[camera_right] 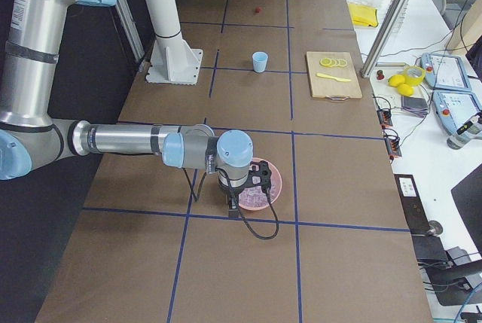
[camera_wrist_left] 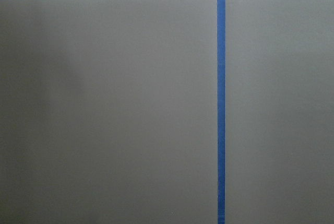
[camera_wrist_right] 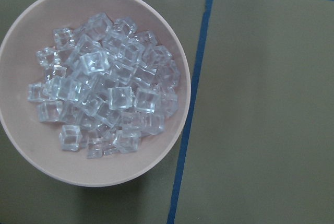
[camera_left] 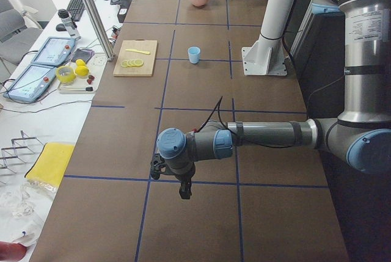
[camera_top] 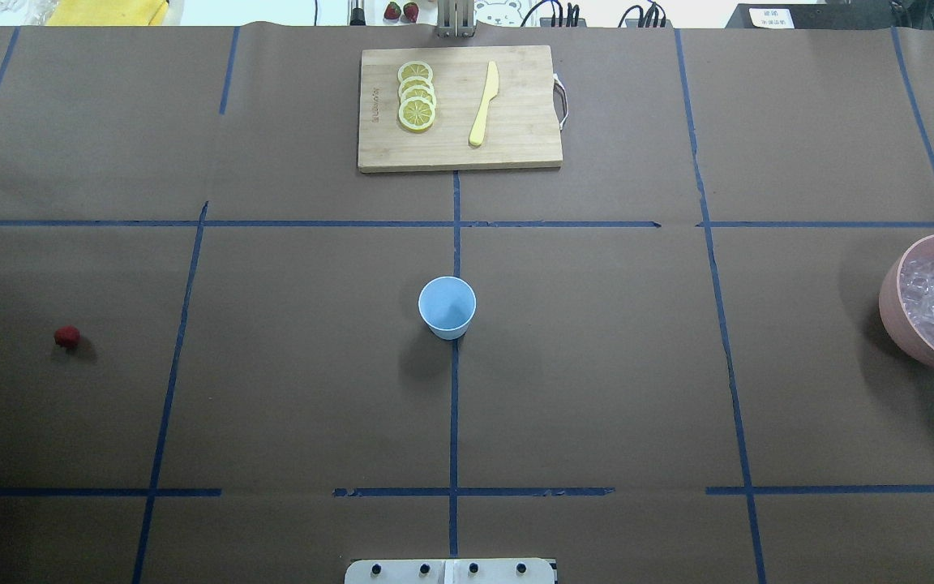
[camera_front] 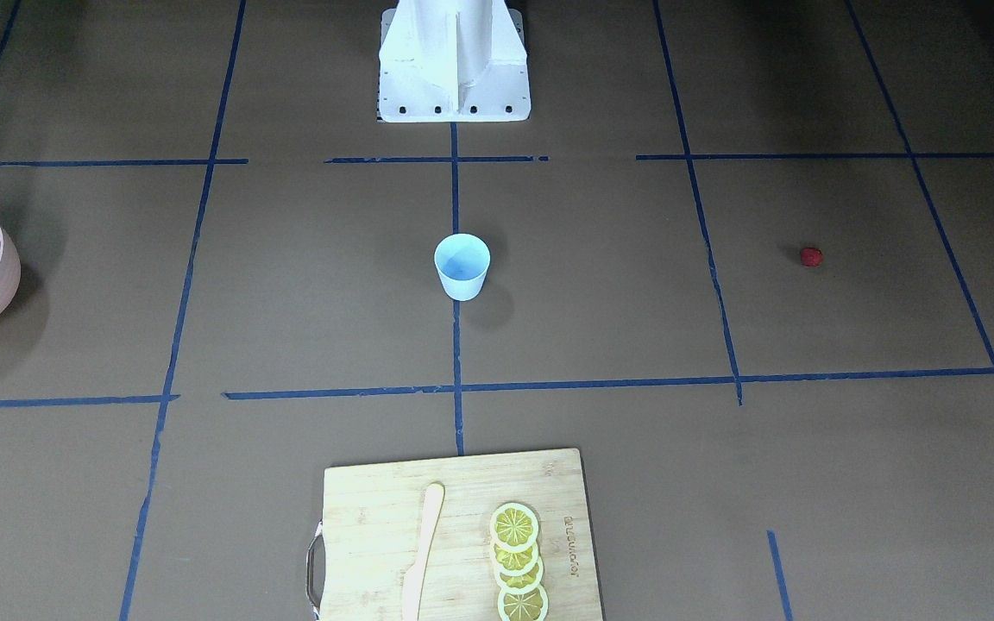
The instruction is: Put ice and strawberries in cup
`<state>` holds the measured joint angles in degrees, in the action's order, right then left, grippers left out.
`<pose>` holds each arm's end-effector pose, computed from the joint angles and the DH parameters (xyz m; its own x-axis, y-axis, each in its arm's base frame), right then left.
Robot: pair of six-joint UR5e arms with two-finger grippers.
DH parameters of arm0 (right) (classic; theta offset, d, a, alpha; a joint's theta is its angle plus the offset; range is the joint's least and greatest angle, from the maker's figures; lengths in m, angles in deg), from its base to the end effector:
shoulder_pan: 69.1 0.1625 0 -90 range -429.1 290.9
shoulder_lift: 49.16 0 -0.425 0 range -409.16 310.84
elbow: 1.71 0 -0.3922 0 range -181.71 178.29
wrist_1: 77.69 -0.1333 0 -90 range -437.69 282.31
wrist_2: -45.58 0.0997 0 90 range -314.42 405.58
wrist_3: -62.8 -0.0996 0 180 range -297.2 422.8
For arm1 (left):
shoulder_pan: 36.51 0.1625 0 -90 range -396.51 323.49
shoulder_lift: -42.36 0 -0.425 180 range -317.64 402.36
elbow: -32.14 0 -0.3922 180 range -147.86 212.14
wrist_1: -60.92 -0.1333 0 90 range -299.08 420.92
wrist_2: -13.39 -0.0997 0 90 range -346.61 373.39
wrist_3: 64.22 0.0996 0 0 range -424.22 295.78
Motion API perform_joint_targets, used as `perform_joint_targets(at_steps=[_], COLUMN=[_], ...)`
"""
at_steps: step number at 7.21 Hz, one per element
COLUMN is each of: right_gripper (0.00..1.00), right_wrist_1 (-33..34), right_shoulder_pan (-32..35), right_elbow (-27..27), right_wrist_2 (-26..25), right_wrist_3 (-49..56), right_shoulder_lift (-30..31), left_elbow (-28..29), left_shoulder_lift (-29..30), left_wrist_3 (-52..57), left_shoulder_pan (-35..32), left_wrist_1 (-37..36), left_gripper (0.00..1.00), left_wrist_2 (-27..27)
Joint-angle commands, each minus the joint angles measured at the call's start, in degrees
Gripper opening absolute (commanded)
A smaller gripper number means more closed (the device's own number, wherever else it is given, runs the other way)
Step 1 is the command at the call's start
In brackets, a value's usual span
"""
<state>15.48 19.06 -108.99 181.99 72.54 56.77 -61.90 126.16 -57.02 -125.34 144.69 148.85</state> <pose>0.0492 -0.3747 0.6337 0.6745 -0.1682 0.7189 0.1483 0.9847 0.0912 -0.0534 -0.4356 0.6835 0.6953 0.0350 -0.7179 -0.1082 0.9925 -0.0564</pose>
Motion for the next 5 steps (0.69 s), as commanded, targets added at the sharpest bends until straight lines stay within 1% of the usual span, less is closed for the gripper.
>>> perform_joint_targets(at_steps=[1,2,3,4,5], right_gripper=[1.0,1.0,0.99,0.98,0.96], right_wrist_1=[-5.4,-8.2,-9.4,-11.0,-11.4], right_shoulder_pan=[-5.8,-7.3,-9.5,-11.7,-13.3], right_elbow=[0.3,0.6,1.5,1.6,1.9], right_wrist_2=[-0.3,-1.1,-1.7,-5.4,-6.8], right_wrist_3=[-0.2,-0.2,-0.2,-0.2,-0.4], right_shoulder_lift=[-0.1,-0.1,-0.3,-0.4,-0.5], left_elbow=[0.0,0.3,0.5,0.3,0.3], left_shoulder_lift=[0.0,-0.1,-0.1,-0.1,-0.2], left_wrist_3=[0.2,-0.2,-0.1,-0.1,0.1], left_shoulder_pan=[0.1,0.1,0.1,0.1,0.1], left_wrist_1=[0.7,4.3,5.2,5.2,5.2], left_gripper=[1.0,1.0,1.0,1.0,1.0], left_wrist_2=[0.2,0.2,0.2,0.2,0.2])
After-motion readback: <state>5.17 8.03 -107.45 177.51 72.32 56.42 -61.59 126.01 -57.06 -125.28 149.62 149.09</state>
